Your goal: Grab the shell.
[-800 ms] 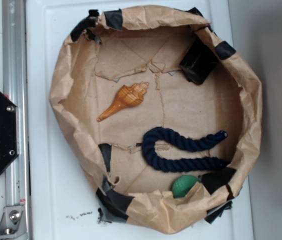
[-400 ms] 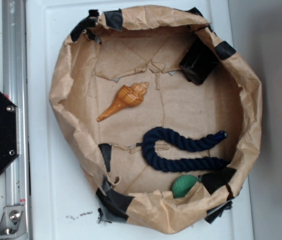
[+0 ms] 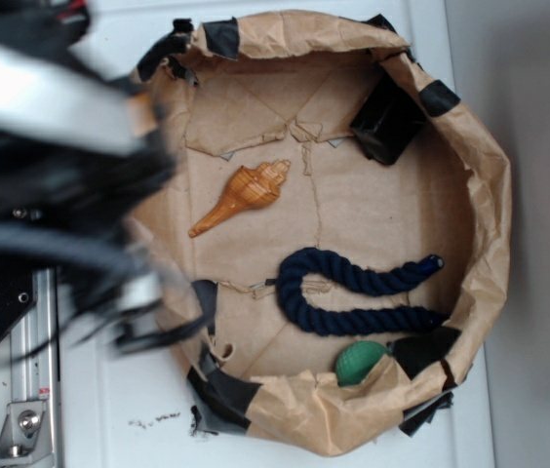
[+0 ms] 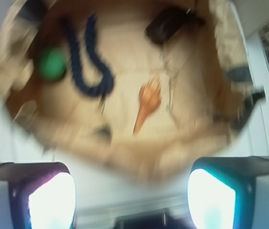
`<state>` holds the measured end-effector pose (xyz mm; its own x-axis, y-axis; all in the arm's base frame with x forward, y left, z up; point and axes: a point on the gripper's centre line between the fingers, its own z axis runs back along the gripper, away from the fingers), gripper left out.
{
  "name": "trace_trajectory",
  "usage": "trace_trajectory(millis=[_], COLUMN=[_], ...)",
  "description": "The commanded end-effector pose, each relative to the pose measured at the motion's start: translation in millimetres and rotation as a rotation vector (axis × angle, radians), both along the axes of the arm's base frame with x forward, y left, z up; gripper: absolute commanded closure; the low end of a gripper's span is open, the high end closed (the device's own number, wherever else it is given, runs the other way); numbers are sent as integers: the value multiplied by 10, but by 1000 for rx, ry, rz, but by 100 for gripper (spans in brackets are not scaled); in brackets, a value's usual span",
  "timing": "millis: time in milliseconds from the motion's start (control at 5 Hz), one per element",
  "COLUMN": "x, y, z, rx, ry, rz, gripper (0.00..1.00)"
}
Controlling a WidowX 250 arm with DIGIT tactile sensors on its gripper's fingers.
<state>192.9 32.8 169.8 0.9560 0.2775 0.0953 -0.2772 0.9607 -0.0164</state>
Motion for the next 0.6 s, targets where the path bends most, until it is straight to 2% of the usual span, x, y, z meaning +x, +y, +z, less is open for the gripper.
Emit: trace_trajectory(millis=[0,200,400], x=[529,572,507], y=[315,251,100], z=[-660,-1093,-1411], rx=[-44,-33,-28], ry=[-55,10,98], rz=[181,147,83], gripper=[0,0,0])
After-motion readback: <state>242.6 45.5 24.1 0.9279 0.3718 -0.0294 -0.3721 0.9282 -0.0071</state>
